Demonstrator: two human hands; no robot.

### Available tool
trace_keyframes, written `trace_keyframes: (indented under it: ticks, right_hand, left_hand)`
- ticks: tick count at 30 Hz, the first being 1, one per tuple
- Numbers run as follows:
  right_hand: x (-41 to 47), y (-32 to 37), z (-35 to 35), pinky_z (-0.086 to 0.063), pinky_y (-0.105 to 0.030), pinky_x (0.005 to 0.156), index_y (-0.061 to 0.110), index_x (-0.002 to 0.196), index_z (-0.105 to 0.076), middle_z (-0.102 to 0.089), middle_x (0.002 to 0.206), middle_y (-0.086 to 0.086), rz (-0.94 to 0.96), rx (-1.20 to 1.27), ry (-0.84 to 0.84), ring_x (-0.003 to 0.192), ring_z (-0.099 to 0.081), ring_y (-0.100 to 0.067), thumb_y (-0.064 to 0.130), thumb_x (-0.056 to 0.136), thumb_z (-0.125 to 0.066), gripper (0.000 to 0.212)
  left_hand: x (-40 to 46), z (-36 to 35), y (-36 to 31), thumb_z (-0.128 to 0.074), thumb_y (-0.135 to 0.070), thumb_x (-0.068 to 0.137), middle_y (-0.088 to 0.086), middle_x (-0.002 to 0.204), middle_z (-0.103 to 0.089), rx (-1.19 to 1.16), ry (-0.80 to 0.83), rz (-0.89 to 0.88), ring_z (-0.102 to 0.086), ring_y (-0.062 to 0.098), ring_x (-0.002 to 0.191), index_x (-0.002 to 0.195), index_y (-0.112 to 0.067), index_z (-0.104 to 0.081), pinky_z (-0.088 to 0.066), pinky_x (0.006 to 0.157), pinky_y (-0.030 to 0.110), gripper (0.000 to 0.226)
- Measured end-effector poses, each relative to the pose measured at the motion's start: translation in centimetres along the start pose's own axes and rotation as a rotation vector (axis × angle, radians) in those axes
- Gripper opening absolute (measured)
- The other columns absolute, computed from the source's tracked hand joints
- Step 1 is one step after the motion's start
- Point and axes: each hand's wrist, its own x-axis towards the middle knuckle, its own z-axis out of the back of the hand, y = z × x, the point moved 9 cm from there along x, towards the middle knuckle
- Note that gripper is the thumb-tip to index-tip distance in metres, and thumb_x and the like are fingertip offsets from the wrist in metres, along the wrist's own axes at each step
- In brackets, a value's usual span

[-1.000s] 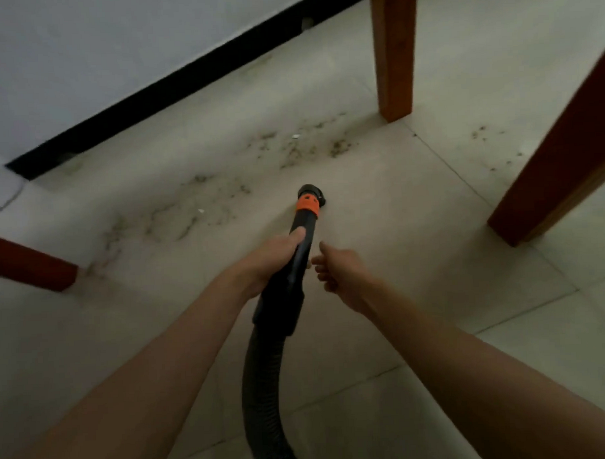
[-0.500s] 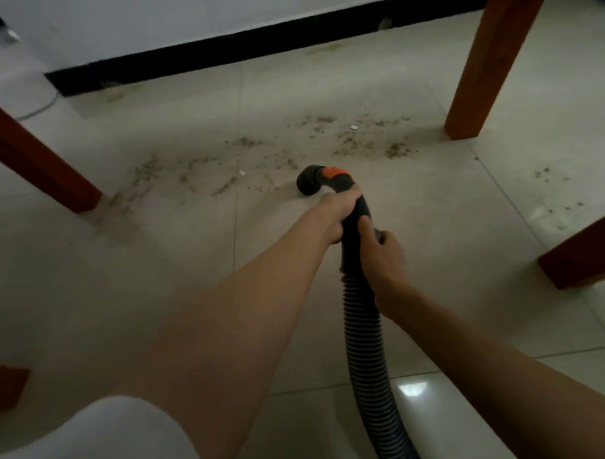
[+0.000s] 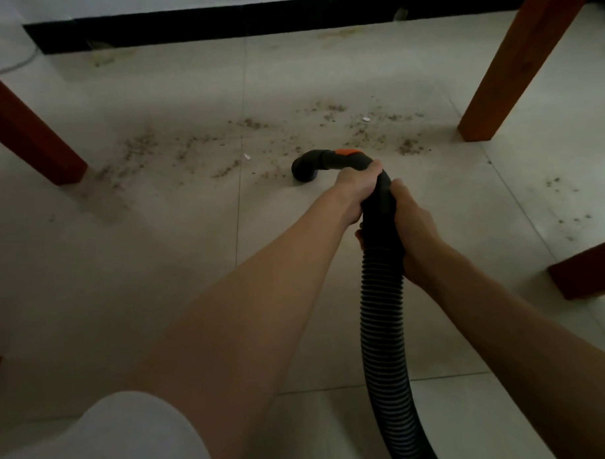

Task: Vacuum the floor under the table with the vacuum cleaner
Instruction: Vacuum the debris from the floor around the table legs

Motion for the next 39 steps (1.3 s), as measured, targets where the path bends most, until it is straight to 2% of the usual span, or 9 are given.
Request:
trace_keyframes:
  ticks: [8,14,22,24,27,29,31,36,39]
  right_hand:
    - [0.3,-0.7,-3.3,-0.05,-0.034,0.052,0.003,0.092,-0.061,-0.066,0.074,-0.017,-0.042,-0.037,0.07,0.053,-0.062,-0.026,0.045,0.097,-0.047,0.045]
    - [0.1,-1.3,-5.6,-0.05,-0.034,0.052,0.003,0.09,-0.06,-0.065,0.072,-0.016,-0.055,-0.022,0.076,0.051,-0.061,-0.026,0.046,0.097,-0.047,0.046]
    - [-0.3,-1.5,-5.9,-0.053,-0.034,0.052,0.005,0.081,-0.06,-0.065,0.069,-0.014,-0.016,-0.004,-0.002,0.051,-0.06,-0.024,0.044,0.098,-0.046,0.044]
    - [-0.2,-1.7,-6.2,-0.051,-0.034,0.052,0.003,0.089,-0.061,-0.065,0.073,-0.015,-0.052,-0.004,0.044,0.052,-0.06,-0.025,0.046,0.097,-0.046,0.046]
    - [-0.2,-2.2,-7.2,-0.049,-0.03,0.047,0.0,0.11,-0.061,-0.063,0.077,-0.016,-0.123,-0.011,0.162,0.051,-0.06,-0.025,0.049,0.096,-0.044,0.054]
    - [-0.3,-2.5,-7.5,-0.048,-0.028,0.044,0.0,0.114,-0.059,-0.061,0.076,-0.016,-0.145,-0.008,0.199,0.05,-0.059,-0.025,0.049,0.097,-0.043,0.054]
    - [-0.5,-2.5,-7.6,-0.048,-0.03,0.046,0.0,0.111,-0.06,-0.061,0.075,-0.016,-0.133,-0.028,0.193,0.051,-0.059,-0.025,0.048,0.097,-0.044,0.053]
    - [-1.3,-2.5,-8.2,-0.052,-0.034,0.054,0.003,0.088,-0.061,-0.065,0.068,-0.015,-0.053,-0.092,0.098,0.052,-0.061,-0.025,0.046,0.097,-0.046,0.047]
    - [-1.6,-2.5,-9.1,-0.051,-0.034,0.052,0.002,0.094,-0.059,-0.063,0.071,-0.015,-0.08,-0.106,0.162,0.053,-0.06,-0.026,0.046,0.097,-0.045,0.047]
  left_hand:
    - [0.5,3.4,-0.2,-0.049,-0.033,0.096,0.016,0.13,-0.053,-0.004,-0.053,-0.002,-0.056,0.032,0.113,0.138,0.001,-0.037,-0.046,0.099,0.041,0.054]
    - [0.7,5.9,-0.3,-0.049,-0.031,0.096,0.016,0.13,-0.053,-0.015,-0.08,0.001,-0.055,0.032,0.114,0.138,0.001,-0.036,-0.045,0.1,0.042,0.054]
    - [0.0,6.2,-0.5,-0.05,-0.031,0.096,0.017,0.129,-0.053,-0.044,-0.047,0.0,-0.055,0.033,0.114,0.137,0.003,-0.038,-0.045,0.099,0.043,0.054]
    - [-0.2,6.5,-0.4,-0.05,-0.03,0.097,0.017,0.13,-0.053,-0.038,-0.065,0.001,-0.055,0.033,0.114,0.137,0.002,-0.038,-0.045,0.099,0.042,0.053]
    - [-0.3,7.3,-0.4,-0.047,-0.028,0.098,0.015,0.128,-0.054,-0.023,-0.102,-0.006,-0.055,0.031,0.113,0.134,0.001,-0.041,-0.046,0.096,0.037,0.047]
    - [-0.5,7.8,-0.3,-0.044,-0.027,0.099,0.015,0.126,-0.055,-0.01,-0.117,-0.007,-0.055,0.03,0.113,0.132,0.002,-0.043,-0.044,0.093,0.034,0.044]
    - [-0.7,8.1,-0.2,-0.043,-0.027,0.099,0.014,0.126,-0.054,0.0,-0.119,-0.001,-0.055,0.03,0.113,0.132,0.002,-0.042,-0.044,0.093,0.034,0.044]
    - [-1.1,9.3,0.0,-0.045,-0.03,0.098,0.016,0.13,-0.053,-0.006,-0.119,0.011,-0.055,0.031,0.114,0.136,0.002,-0.039,-0.045,0.099,0.039,0.05]
    - [-1.0,10.4,-0.1,-0.045,-0.031,0.098,0.016,0.129,-0.053,0.003,-0.157,-0.018,-0.055,0.031,0.114,0.134,0.002,-0.041,-0.045,0.099,0.037,0.049]
